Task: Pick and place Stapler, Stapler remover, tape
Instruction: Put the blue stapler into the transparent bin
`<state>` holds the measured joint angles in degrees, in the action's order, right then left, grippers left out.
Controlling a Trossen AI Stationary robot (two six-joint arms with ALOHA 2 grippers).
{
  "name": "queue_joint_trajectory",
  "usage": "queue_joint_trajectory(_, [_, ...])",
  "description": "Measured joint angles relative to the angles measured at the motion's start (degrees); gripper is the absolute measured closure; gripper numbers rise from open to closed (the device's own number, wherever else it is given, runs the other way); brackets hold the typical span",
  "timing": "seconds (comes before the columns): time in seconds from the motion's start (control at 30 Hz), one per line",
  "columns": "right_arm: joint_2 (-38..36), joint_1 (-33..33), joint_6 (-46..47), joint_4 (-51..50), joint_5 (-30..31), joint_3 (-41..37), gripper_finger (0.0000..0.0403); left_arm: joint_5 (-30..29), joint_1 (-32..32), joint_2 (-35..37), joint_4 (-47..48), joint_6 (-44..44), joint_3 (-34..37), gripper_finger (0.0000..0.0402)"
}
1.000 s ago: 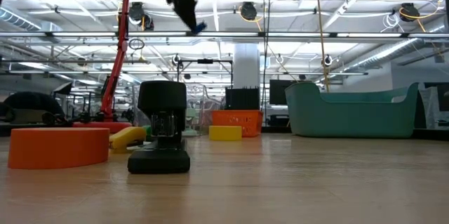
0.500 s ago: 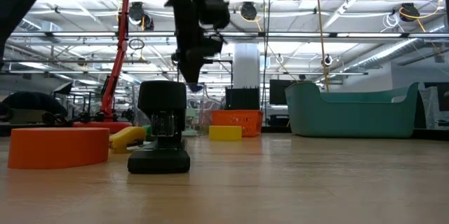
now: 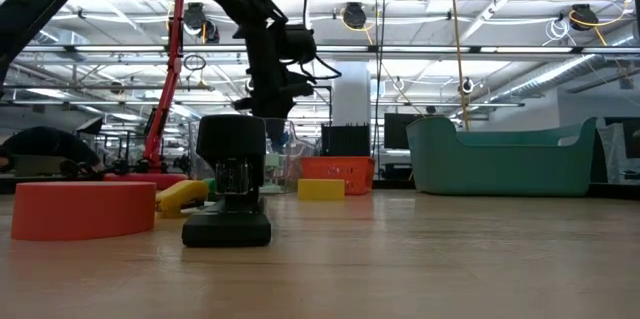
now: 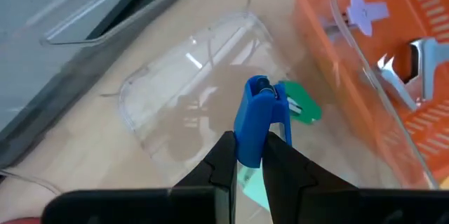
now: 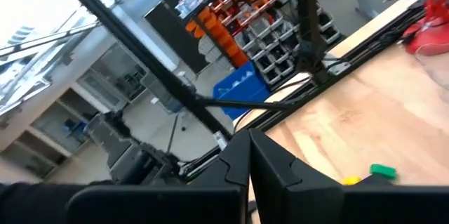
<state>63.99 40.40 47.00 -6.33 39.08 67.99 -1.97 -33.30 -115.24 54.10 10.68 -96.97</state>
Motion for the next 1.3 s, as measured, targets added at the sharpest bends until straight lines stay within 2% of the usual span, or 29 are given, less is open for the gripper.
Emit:
queue_joint_trajectory(0.33, [-0.2,-0.1,-1.0,0.0,3.0,0.0,0.0403,1.1,-0.1,-3.9,-0.9,0.4,0.0,0.0358])
queue_joint_trajectory(0.4, [-0.2,-0.1,-1.0,0.0,3.0,0.0,0.0403,-0.1,-0.1,-4.3,-1.0,0.9,0.0,0.0358])
queue_joint_trajectory(0.77, [-0.2,-0.1,-0.3,0.0,3.0,0.0,0.0403,2.1,-0.3,-6.7,-1.5,2.1,0.0,0.0358])
queue_joint_trajectory(1.17, [-0.2,-0.1,0.5,0.0,2.9,0.0,0.0403,1.5,-0.9,-7.3,-3.0,2.1,0.0,0.0358])
queue_joint_trajectory(1.3, [-0.1,-0.1,0.5,0.0,2.9,0.0,0.0403,2.7,-1.1,-7.3,-3.0,2.6,0.0,0.0329])
